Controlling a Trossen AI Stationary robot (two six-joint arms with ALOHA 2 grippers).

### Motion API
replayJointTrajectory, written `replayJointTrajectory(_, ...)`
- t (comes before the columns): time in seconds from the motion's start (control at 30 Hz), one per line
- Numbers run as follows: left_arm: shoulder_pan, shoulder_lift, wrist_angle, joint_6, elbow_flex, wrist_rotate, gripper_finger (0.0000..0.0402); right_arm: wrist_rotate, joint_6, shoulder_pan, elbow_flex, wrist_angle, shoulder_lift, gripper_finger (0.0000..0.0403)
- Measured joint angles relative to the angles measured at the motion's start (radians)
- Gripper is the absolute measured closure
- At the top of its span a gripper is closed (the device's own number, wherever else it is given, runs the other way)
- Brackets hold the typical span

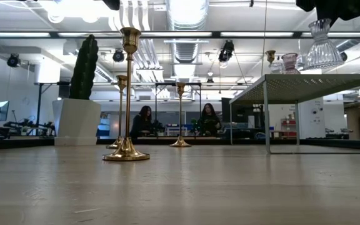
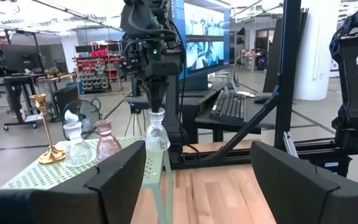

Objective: Pick & Place candle stick holders
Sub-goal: Put the transparent glass candle holder on the shelf

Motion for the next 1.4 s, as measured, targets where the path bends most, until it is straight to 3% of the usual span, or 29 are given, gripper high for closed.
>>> replayJointTrajectory(0.97,0.000,0.000,-0.001,-0.006,0.000,0.000,0.0110,-0.137,-0.213,-0.227,-0.011,0.033,0.034,0.0392)
replayJointTrajectory(1.4,0.000,-0.001,-0.001,-0.006,0.000,0.000,0.0110,-0.233,-0.310,-0.322,-0.078,0.085,0.033,0.0392)
